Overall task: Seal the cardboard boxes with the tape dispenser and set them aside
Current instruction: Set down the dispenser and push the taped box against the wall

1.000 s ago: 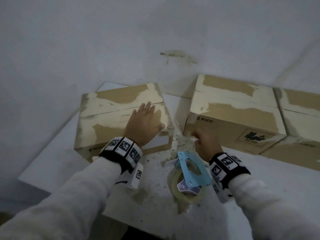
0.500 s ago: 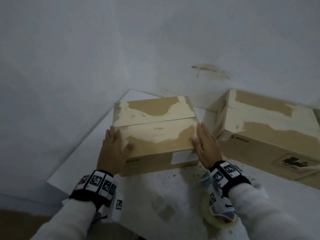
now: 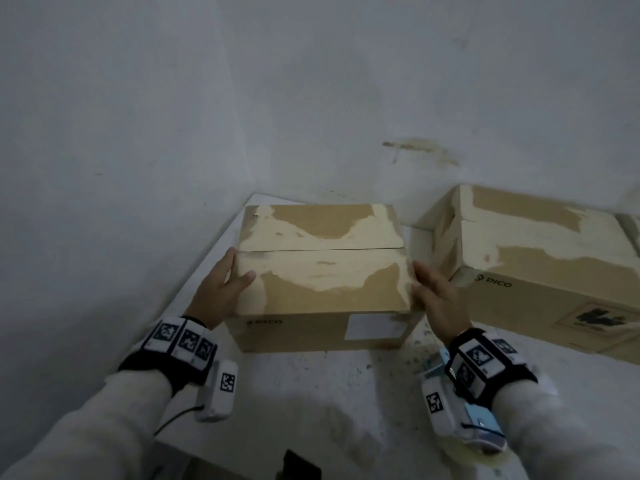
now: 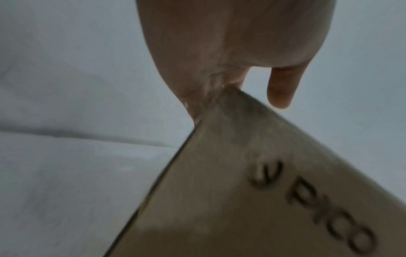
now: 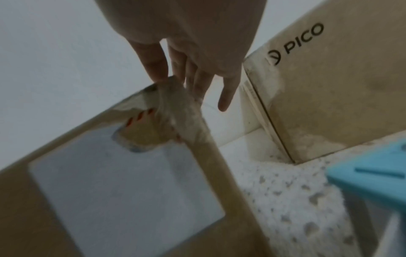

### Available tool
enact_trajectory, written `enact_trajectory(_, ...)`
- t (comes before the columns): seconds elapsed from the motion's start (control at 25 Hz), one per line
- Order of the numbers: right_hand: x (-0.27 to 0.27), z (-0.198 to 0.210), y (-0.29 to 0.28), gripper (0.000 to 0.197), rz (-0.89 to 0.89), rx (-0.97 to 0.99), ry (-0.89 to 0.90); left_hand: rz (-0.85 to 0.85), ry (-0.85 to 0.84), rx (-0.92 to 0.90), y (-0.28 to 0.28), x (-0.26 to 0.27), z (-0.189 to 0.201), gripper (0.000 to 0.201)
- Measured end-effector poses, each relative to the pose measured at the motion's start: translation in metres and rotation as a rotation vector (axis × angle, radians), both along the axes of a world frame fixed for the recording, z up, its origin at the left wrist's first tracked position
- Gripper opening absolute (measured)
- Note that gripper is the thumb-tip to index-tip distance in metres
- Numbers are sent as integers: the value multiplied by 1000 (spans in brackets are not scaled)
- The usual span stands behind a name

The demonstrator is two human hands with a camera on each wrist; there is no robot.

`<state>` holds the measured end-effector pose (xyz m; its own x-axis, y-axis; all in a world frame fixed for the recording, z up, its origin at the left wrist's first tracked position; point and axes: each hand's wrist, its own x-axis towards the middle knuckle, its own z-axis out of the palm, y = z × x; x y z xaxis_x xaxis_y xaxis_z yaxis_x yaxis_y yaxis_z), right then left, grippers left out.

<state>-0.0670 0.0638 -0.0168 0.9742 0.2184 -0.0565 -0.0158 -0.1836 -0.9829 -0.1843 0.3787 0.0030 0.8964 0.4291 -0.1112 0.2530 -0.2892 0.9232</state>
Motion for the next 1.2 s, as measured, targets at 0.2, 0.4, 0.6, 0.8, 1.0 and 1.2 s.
enact_trajectory(0.2,9,13,-16,22,-22,-322,-159,-86,132,74,31,20,12,52)
enact_trajectory(0.4,20,39,-16,19,192,-603,-141,-230,317,202,49,45,24,78)
enact_trajectory(0.6,33,52,-2,23,254,-737,-169,-379,375,278,58,68,30,94)
enact_trajectory(0.8,62,46,8,17,237,-706,-160,-357,343,290,67,88,22,80)
enact_trajectory(1.0,99,44,23,19,170,-721,-153,-347,320,332,72,106,16,67)
enact_trajectory(1.2,141,37,36,18,163,-728,-173,-305,376,351,80,126,14,35)
